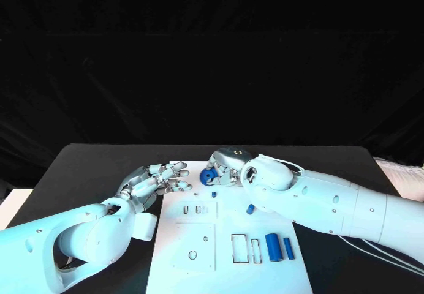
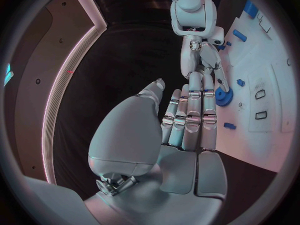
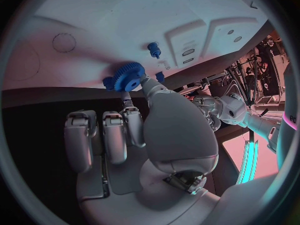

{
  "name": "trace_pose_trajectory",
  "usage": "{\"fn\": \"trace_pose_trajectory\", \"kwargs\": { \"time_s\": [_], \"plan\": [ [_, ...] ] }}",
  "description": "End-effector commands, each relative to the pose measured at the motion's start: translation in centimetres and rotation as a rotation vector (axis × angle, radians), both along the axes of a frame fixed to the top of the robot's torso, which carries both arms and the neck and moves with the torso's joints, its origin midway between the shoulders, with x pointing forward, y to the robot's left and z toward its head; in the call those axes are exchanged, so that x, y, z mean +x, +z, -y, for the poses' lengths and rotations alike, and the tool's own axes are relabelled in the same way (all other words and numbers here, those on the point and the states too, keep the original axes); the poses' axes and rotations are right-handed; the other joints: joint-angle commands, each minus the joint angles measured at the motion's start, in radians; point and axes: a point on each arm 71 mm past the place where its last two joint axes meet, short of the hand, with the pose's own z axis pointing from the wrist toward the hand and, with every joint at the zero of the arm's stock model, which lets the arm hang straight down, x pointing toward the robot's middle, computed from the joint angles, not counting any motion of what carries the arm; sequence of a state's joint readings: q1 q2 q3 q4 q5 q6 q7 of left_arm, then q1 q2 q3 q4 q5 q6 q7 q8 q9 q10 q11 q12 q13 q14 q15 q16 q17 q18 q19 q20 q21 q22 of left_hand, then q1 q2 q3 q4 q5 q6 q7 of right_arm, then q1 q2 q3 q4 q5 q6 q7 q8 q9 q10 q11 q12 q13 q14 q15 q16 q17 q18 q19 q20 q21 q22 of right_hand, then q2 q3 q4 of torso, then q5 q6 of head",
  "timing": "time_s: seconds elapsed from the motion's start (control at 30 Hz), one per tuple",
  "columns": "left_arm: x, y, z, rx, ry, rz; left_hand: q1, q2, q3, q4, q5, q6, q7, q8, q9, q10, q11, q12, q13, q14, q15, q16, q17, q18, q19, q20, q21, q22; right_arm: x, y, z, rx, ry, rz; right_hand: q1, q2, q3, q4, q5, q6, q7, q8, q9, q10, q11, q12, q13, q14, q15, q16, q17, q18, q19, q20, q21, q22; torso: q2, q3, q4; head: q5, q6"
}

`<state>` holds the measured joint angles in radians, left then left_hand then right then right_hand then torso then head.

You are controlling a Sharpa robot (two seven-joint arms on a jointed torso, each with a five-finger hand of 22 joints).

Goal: Assemble the parts on the task board

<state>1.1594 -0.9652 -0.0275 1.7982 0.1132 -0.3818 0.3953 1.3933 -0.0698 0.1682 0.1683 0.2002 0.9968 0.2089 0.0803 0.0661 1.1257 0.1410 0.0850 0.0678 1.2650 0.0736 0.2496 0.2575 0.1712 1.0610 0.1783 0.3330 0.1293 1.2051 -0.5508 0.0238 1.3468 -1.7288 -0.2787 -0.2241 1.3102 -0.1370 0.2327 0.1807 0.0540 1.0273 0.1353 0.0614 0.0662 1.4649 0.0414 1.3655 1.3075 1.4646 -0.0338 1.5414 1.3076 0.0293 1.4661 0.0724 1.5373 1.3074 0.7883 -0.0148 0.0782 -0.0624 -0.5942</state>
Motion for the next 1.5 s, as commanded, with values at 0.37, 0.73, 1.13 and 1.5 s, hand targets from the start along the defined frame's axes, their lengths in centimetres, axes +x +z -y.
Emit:
{"fn": "trace_pose_trajectory", "kwargs": {
  "time_s": [0.37,0.73,1.13,1.5],
  "plan": [
    [0.0,0.1,0.3,-0.013,-0.022,0.001,0.0,0.007,-0.001,-0.005,-0.003,-0.005,0.002,-0.006,0.0,-0.004,0.002,-0.005,-0.001,-0.008,0.001,-0.005,0.001,0.011,-0.004,0.004,-0.004,-0.001,0.0,-0.4,0.0,-0.03,-0.002,-0.022,-0.026,-0.007,-0.037,0.037,-0.001,-0.043,0.009,0.002,0.001,0.019,0.015,-0.018,0.121,0.093,0.017,0.001,0.199,-0.015,0.072,0.016,0.005,0.2,0.0,0.0005,-0.0003,-0.001,-0.001],
    [0.0,0.1,0.3,-0.013,-0.025,-0.001,0.0,0.007,-0.001,-0.005,-0.003,-0.005,0.002,-0.006,0.0,-0.004,0.002,-0.005,-0.001,-0.008,0.001,-0.005,0.002,0.011,-0.004,0.004,-0.004,-0.001,0.6,-1.1,0.7,-0.057,-0.055,-0.083,-0.156,0.052,-0.067,0.111,0.077,-0.05,0.012,0.001,0.002,0.019,0.019,-0.017,0.125,0.094,0.02,0.003,0.203,-0.015,0.073,0.02,0.006,0.203,0.0,0.0004,-0.0001,-0.002,-0.002],
    [-0.1,0.1,0.2,-0.012,-0.026,-0.004,0.0,0.007,-0.001,-0.005,-0.003,-0.005,0.002,-0.006,0.0,-0.004,0.002,-0.005,-0.001,-0.008,0.001,-0.005,0.002,0.011,-0.004,0.004,-0.004,-0.001,0.5,-0.7,1.1,-0.006,-0.051,-0.049,-0.15,0.053,-0.068,0.1,0.109,-0.047,0.011,0.003,0.003,0.022,0.018,-0.011,0.13,0.095,0.02,0.005,0.208,-0.016,0.075,0.02,0.008,0.208,0.0,0.0012,-0.0004,-0.002,-0.003],
    [0.0,0.1,0.0,-0.01,-0.022,-0.004,0.0,0.007,-0.001,-0.005,-0.003,-0.005,0.002,-0.006,0.0,-0.004,0.002,-0.005,-0.001,-0.008,0.001,-0.005,0.002,0.011,-0.004,0.004,-0.004,-0.001,-0.7,0.6,3.6,0.13,-0.031,0.043,-0.111,0.042,-0.06,0.083,0.117,-0.036,0.007,0.004,0.005,0.024,0.015,-0.009,0.133,0.094,0.018,0.004,0.206,-0.018,0.079,0.018,0.011,0.215,0.0,0.0019,-0.0047,-0.003,0.0]
  ]
}}
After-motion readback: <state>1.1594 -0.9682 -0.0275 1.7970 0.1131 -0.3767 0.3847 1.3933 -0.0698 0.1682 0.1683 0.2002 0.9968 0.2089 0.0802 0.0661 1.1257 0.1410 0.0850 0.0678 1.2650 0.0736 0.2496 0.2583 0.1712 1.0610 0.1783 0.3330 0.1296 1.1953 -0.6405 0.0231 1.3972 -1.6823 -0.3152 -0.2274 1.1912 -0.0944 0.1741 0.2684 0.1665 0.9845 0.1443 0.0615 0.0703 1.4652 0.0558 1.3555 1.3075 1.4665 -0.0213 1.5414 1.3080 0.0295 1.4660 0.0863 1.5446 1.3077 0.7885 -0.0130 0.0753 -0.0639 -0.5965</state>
